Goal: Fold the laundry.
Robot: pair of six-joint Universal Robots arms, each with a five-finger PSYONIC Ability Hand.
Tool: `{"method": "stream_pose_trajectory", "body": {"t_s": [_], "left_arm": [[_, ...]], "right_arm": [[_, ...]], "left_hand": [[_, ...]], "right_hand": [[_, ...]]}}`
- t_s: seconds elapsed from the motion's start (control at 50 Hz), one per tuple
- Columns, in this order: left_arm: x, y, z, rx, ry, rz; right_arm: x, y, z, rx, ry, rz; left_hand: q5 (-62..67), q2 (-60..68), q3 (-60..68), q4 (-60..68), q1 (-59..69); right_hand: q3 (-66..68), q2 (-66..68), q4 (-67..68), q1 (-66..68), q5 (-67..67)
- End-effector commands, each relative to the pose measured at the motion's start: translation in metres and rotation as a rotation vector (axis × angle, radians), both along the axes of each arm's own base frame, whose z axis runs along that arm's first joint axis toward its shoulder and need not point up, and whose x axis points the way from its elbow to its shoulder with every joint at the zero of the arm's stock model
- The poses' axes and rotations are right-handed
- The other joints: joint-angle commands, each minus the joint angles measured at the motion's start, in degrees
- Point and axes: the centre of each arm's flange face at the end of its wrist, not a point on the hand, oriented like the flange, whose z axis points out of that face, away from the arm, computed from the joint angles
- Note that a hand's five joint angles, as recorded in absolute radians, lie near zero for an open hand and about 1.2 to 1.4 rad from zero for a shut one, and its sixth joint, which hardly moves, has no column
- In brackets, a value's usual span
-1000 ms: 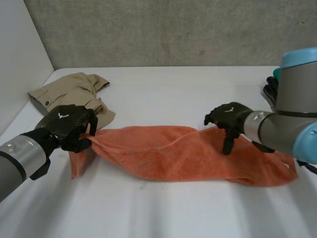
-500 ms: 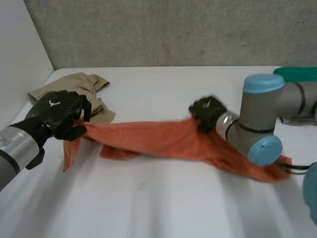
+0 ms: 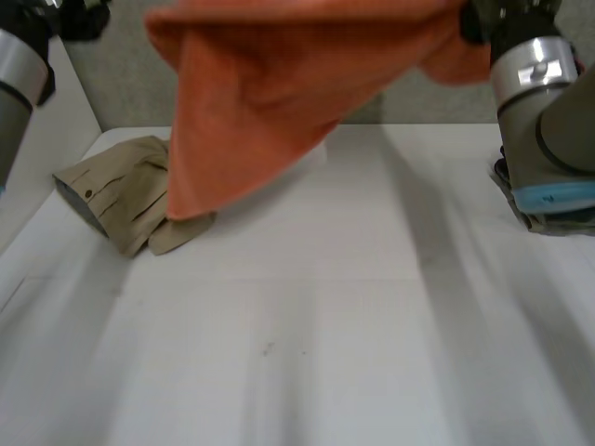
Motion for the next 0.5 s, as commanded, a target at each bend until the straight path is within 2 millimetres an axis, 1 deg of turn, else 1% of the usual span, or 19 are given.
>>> {"method": "stream_pose_trajectory", "body": {"t_s": [0.02,0.04,0.06,0.1,0.12,0.14,0.18,0.2,0.24,0.26,0.28,0.3,0.32,0.36,0.38,0.42,0.44,0.46,0.5], "left_arm": [[0.007,0.036,-0.099,0.283,-0.148,-0.032],[0.007,0.048,-0.121,0.341,-0.181,-0.055],[0.007,0.055,-0.132,0.369,-0.198,-0.071],[0.006,0.066,-0.152,0.412,-0.231,-0.1],[0.005,0.074,-0.169,0.439,-0.263,-0.121],[0.006,0.076,-0.177,0.448,-0.276,-0.127],[0.007,0.078,-0.192,0.465,-0.297,-0.137],[0.009,0.076,-0.203,0.476,-0.31,-0.139],[0.011,0.074,-0.21,0.482,-0.317,-0.136],[0.012,0.073,-0.213,0.492,-0.317,-0.133],[0.013,0.072,-0.216,0.505,-0.311,-0.13],[0.012,0.071,-0.215,0.506,-0.307,-0.129],[0.011,0.07,-0.215,0.507,-0.302,-0.13],[0.009,0.067,-0.21,0.501,-0.279,-0.129],[0.007,0.066,-0.207,0.493,-0.271,-0.13],[0.004,0.063,-0.2,0.476,-0.251,-0.127],[0.002,0.059,-0.193,0.454,-0.228,-0.122],[0.0,0.057,-0.188,0.442,-0.216,-0.123],[-0.004,0.053,-0.18,0.416,-0.196,-0.125]], "right_arm": [[-0.021,0.015,-0.087,0.337,0.156,0.023],[-0.023,0.018,-0.097,0.368,0.173,0.031],[-0.027,0.025,-0.118,0.439,0.21,0.053],[-0.029,0.033,-0.139,0.504,0.245,0.079],[-0.03,0.037,-0.149,0.531,0.259,0.091],[-0.032,0.042,-0.165,0.579,0.285,0.104],[-0.034,0.044,-0.176,0.607,0.303,0.109],[-0.034,0.044,-0.18,0.615,0.309,0.109],[-0.035,0.045,-0.188,0.637,0.324,0.105],[-0.034,0.045,-0.189,0.64,0.329,0.105],[-0.034,0.046,-0.189,0.642,0.332,0.105],[-0.031,0.048,-0.186,0.642,0.333,0.108],[-0.029,0.049,-0.182,0.634,0.333,0.11],[-0.026,0.052,-0.175,0.612,0.336,0.115],[-0.022,0.055,-0.162,0.58,0.335,0.122],[-0.018,0.06,-0.148,0.541,0.334,0.135],[-0.016,0.064,-0.14,0.521,0.333,0.14],[-0.011,0.072,-0.124,0.475,0.331,0.157],[-0.007,0.082,-0.11,0.437,0.329,0.179]], "left_hand": [[11.7,11.4,11.5,11.0,18.4],[11.7,11.4,11.5,11.0,18.4],[11.7,11.4,11.5,11.0,18.4],[11.7,11.4,11.5,11.0,18.4],[11.7,11.4,11.5,11.0,18.4],[11.7,11.4,11.5,11.0,18.4],[11.7,11.4,11.5,11.0,18.4],[11.7,11.4,11.5,11.0,18.4],[11.7,11.4,11.5,11.0,18.4],[11.6,11.2,11.4,10.9,18.2],[-12.4,-12.7,-12.6,-13.1,-5.8],[-26.8,-27.1,-27.0,-27.5,-20.2],[-37.6,-37.9,-37.8,-38.3,-31.0],[-51.3,-51.6,-51.4,-52.0,-44.6],[-53.2,-53.5,-53.3,-53.9,-46.5],[-54.7,-55.0,-54.9,-55.4,-48.1],[-54.7,-55.0,-54.9,-55.4,-48.1],[-54.7,-55.0,-54.9,-55.4,-48.1],[-54.7,-55.0,-54.9,-55.4,-48.1]], "right_hand": [[12.0,12.7,11.5,15.1,13.8],[12.0,12.7,11.5,15.1,13.8],[12.0,12.7,11.5,15.1,13.8],[12.0,12.7,11.5,15.1,13.8],[12.0,12.7,11.5,15.1,13.8],[12.0,12.7,11.5,15.1,13.8],[12.0,12.7,11.5,15.1,13.8],[12.0,12.7,11.5,15.1,13.8],[12.0,12.7,11.5,15.1,13.8],[12.0,12.7,11.5,15.1,13.8],[12.0,12.7,11.5,15.1,13.8],[12.0,12.7,11.5,15.1,13.8],[12.0,12.7,11.5,15.1,13.8],[12.0,12.7,11.5,15.1,13.8],[12.0,12.7,11.5,15.1,13.8],[12.0,12.7,11.5,15.1,13.8],[12.0,12.7,11.5,15.1,13.8],[12.0,12.7,11.5,15.1,13.8],[12.0,12.7,11.5,15.1,13.8]]}}
